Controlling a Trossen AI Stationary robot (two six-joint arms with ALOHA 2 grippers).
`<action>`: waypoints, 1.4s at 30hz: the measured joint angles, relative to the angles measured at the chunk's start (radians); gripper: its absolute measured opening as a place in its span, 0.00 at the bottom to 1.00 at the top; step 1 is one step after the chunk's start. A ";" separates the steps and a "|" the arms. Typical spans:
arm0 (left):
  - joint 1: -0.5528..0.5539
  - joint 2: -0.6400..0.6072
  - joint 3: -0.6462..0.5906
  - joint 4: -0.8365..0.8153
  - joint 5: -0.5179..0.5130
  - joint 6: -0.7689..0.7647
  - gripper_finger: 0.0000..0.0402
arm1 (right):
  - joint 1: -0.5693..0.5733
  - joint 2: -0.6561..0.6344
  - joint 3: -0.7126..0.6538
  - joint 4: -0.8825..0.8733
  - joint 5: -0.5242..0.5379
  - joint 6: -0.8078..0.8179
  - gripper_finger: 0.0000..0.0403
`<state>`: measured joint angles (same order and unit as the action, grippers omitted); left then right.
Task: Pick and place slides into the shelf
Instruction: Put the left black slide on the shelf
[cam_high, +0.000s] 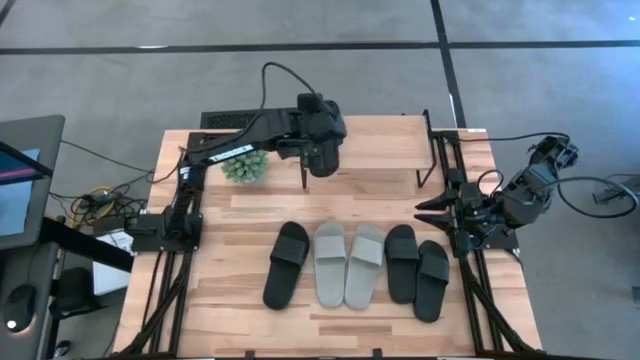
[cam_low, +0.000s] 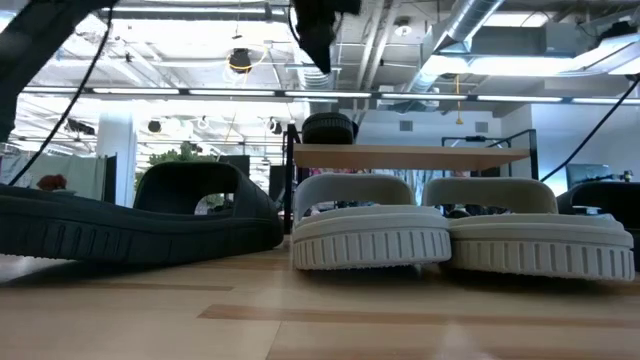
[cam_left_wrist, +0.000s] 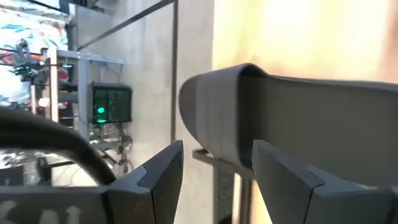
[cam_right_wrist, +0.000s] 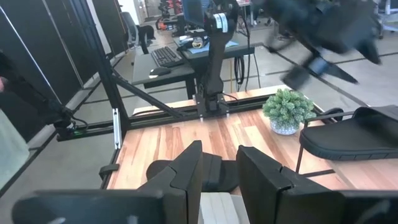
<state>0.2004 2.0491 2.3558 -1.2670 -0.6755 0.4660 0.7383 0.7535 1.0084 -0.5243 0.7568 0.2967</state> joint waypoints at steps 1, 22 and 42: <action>-0.015 -0.019 0.000 -0.022 0.015 -0.025 0.45 | 0.000 0.000 0.000 -0.001 0.000 0.003 0.22; -0.371 -0.292 -0.058 -0.306 0.290 -0.570 0.45 | -0.136 0.110 0.000 -0.050 -0.027 0.017 0.22; -0.831 -0.962 -0.842 -0.223 -0.293 -1.061 0.45 | -0.346 0.765 0.095 0.540 -0.335 -0.094 0.28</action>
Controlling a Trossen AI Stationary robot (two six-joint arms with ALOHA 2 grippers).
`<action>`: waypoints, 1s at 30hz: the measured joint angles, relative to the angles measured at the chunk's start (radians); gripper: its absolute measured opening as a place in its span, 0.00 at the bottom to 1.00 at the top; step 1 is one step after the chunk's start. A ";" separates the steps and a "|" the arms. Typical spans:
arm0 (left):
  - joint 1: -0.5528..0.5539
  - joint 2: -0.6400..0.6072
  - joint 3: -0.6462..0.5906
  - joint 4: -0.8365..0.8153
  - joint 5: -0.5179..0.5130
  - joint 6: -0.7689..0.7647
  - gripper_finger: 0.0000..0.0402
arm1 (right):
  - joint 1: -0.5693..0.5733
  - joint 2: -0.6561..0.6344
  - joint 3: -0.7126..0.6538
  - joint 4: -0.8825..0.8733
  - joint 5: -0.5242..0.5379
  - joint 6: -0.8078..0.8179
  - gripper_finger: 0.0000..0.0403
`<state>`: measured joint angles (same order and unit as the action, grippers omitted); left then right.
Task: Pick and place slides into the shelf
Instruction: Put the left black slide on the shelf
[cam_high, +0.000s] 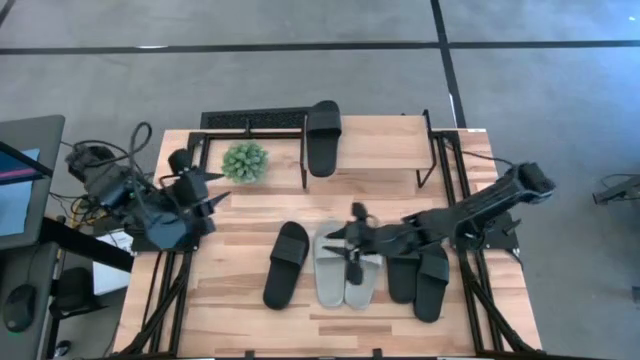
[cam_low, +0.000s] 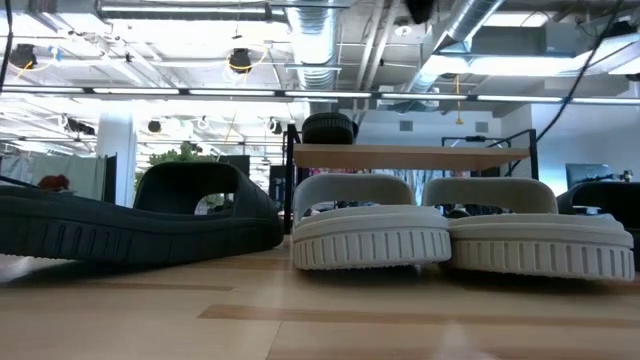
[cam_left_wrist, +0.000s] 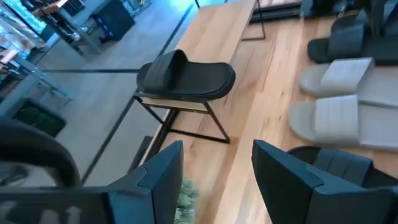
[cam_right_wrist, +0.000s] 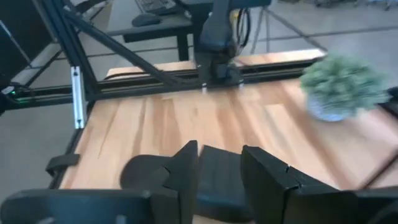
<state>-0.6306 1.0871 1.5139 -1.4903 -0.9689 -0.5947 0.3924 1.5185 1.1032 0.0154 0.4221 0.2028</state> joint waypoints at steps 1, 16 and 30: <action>-0.017 -0.029 -0.036 0.013 -0.007 -0.010 0.45 | -0.002 0.034 0.032 -0.011 -0.004 0.005 0.30; -0.091 -0.157 -0.343 0.191 -0.013 -0.055 0.45 | -0.004 0.451 0.400 -0.149 -0.031 0.006 0.46; -0.091 -0.165 -0.348 0.200 -0.043 -0.056 0.45 | -0.003 0.649 0.545 -0.207 0.128 0.000 0.46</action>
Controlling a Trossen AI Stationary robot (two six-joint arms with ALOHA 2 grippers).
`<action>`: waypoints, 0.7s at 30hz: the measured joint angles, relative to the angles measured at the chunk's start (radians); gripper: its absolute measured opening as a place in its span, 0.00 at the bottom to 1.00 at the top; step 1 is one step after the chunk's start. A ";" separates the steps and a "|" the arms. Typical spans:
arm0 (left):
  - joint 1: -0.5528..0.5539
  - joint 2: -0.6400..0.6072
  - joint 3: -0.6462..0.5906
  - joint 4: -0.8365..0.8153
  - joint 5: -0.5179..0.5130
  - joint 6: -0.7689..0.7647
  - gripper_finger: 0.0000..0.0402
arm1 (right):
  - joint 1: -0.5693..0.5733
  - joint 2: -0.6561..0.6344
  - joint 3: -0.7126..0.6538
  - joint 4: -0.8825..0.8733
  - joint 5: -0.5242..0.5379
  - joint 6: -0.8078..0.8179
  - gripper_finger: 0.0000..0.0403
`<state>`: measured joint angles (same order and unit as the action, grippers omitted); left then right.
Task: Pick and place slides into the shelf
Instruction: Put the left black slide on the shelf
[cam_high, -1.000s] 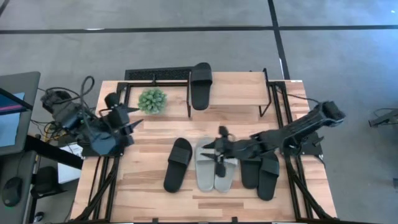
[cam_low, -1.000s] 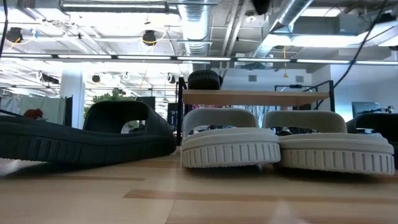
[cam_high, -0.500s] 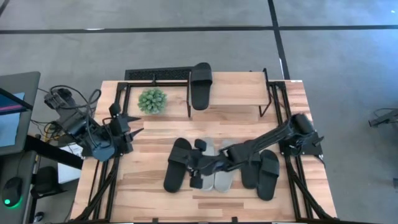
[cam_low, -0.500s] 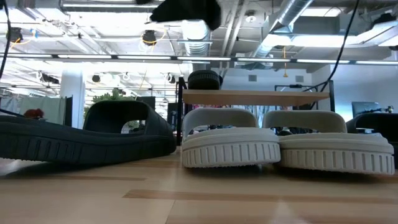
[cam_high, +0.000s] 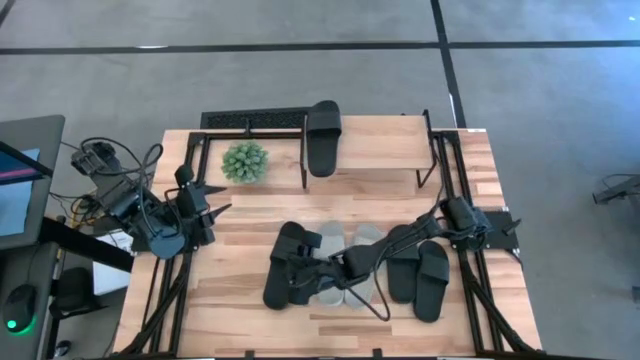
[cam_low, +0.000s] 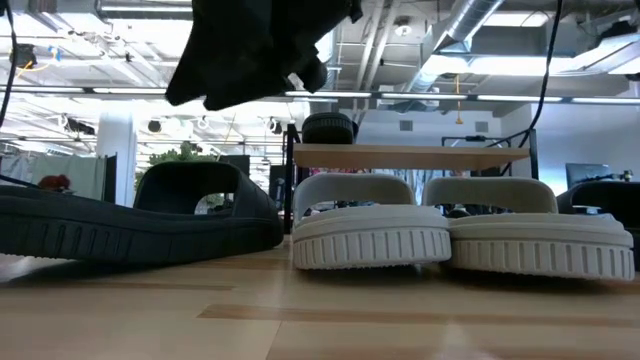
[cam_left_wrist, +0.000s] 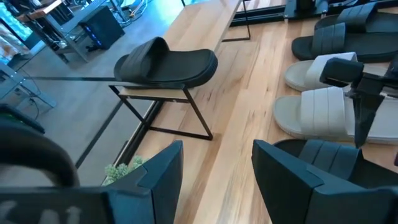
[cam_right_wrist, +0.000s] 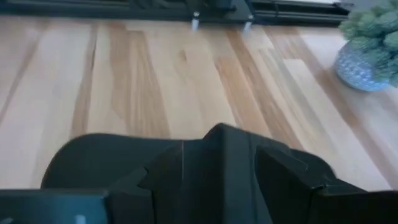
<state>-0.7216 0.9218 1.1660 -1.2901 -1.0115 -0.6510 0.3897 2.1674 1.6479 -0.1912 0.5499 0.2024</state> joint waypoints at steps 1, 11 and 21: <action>0.000 0.000 0.000 0.000 0.000 0.000 0.45 | 0.000 0.000 0.001 -0.005 0.005 0.000 0.46; 0.000 0.000 0.000 -0.001 -0.025 0.000 0.45 | -0.015 0.046 -0.005 -0.074 -0.026 -0.054 0.46; 0.000 0.000 0.000 -0.001 -0.038 -0.015 0.45 | -0.003 0.110 0.056 -0.125 0.082 -0.052 0.45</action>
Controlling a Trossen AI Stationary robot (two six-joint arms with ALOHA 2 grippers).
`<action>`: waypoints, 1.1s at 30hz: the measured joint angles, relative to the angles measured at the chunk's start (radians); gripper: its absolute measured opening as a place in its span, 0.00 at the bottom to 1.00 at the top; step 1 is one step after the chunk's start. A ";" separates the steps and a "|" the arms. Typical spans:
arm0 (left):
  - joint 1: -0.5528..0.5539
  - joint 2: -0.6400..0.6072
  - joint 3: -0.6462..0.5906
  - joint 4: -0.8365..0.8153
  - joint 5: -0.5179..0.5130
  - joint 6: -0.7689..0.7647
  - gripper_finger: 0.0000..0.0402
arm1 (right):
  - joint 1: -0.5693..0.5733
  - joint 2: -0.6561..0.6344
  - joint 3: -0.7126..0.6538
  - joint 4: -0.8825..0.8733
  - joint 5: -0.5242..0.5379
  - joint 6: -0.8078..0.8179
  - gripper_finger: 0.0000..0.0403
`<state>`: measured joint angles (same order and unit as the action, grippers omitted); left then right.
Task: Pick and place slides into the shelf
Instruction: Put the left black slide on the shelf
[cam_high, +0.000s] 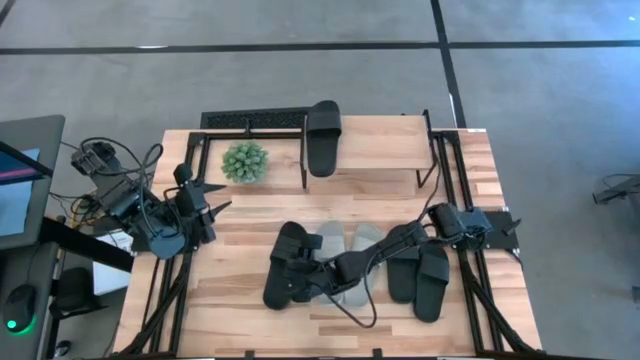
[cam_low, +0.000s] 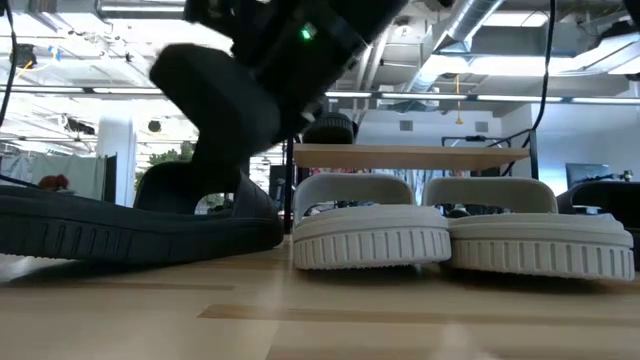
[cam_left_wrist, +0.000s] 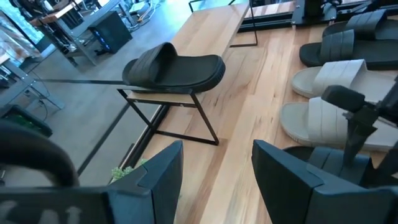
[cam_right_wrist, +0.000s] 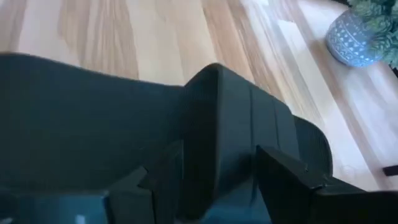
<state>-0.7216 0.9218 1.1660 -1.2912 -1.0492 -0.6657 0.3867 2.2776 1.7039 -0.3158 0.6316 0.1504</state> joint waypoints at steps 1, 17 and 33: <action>0.000 0.000 0.000 0.000 -0.004 -0.004 0.45 | -0.003 0.005 0.007 0.005 -0.004 0.000 0.45; 0.000 0.001 0.000 0.005 -0.007 -0.038 0.45 | -0.015 0.026 0.013 -0.086 0.098 0.051 0.32; 0.000 0.000 0.000 0.010 -0.008 -0.038 0.45 | -0.007 0.017 0.090 -0.143 0.196 0.018 0.02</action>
<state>-0.7216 0.9222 1.1660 -1.2815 -1.0569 -0.7040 0.3798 2.2950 1.7940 -0.4589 0.8280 0.1688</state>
